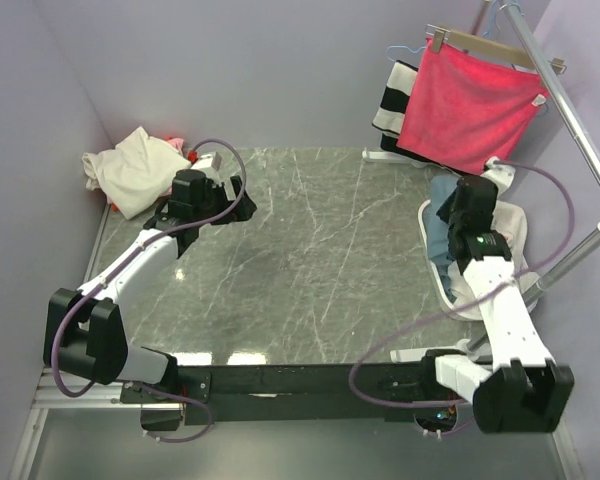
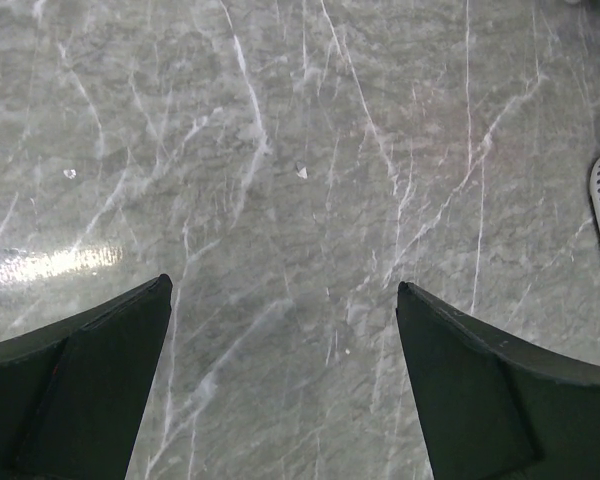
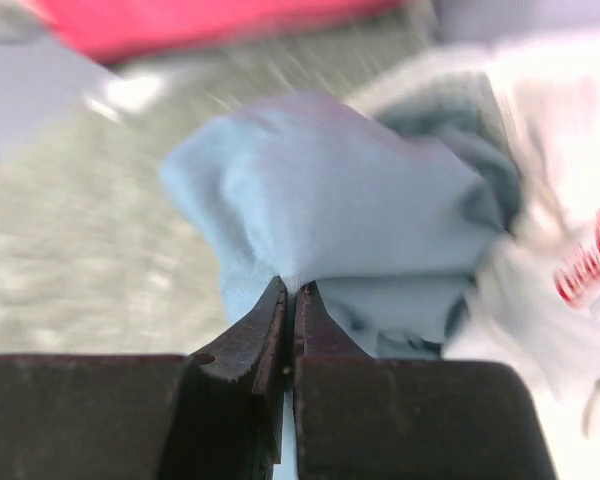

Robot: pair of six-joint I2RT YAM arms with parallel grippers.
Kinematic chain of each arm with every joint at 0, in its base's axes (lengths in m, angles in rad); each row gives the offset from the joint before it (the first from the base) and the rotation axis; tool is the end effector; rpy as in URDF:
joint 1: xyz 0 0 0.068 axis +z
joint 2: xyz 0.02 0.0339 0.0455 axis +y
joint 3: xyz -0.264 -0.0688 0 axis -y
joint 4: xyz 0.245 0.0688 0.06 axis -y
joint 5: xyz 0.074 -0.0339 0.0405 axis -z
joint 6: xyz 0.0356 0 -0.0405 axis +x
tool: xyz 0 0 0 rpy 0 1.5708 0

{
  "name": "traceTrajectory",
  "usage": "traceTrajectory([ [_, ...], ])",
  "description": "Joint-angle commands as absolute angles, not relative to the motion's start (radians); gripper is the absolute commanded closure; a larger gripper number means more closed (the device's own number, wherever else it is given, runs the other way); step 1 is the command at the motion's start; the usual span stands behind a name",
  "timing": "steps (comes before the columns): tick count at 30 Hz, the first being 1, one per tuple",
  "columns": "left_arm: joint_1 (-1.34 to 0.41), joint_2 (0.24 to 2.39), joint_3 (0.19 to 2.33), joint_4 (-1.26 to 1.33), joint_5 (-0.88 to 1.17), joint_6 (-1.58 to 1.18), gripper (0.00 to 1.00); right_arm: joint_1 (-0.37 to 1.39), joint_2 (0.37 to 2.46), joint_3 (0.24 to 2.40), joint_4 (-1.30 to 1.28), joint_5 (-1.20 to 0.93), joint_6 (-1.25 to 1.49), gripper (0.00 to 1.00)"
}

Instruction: Fold and stack the t-shirts

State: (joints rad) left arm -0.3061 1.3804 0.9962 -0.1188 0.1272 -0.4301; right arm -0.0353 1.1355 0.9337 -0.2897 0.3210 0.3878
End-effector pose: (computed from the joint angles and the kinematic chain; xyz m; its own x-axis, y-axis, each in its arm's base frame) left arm 0.2994 -0.0994 0.2838 -0.5866 -0.2484 -0.7708 0.1764 0.8898 -0.4209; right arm 0.2552 -0.0203 0.3117 -0.3188 0.3703 -0.8725 0.4667 0.8625 0.1955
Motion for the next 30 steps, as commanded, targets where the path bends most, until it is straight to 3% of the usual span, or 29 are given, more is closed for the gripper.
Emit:
traceTrajectory([
  [1,-0.288,1.365,1.015,-0.077,0.183,-0.439,0.01,0.053,1.006,1.074,-0.281,0.250,0.327,1.00],
  [4,-0.287,1.362,1.009,-0.063,0.181,-0.449,0.00,0.104,0.960,1.169,-0.300,0.109,0.278,1.00],
  [10,-0.282,1.333,0.997,-0.071,0.144,-0.463,0.01,0.302,1.063,1.417,-0.397,-0.240,0.201,1.00],
  [19,-0.270,1.273,0.986,-0.083,0.071,-0.485,0.01,0.491,1.118,1.549,-0.284,-0.385,0.181,1.00],
  [24,-0.259,1.258,0.974,-0.075,0.078,-0.500,0.01,0.517,1.114,1.609,-0.265,-0.260,0.152,1.00],
  [30,-0.253,1.247,0.963,-0.066,0.095,-0.506,0.01,0.518,1.077,1.644,-0.210,0.157,0.065,1.00],
])
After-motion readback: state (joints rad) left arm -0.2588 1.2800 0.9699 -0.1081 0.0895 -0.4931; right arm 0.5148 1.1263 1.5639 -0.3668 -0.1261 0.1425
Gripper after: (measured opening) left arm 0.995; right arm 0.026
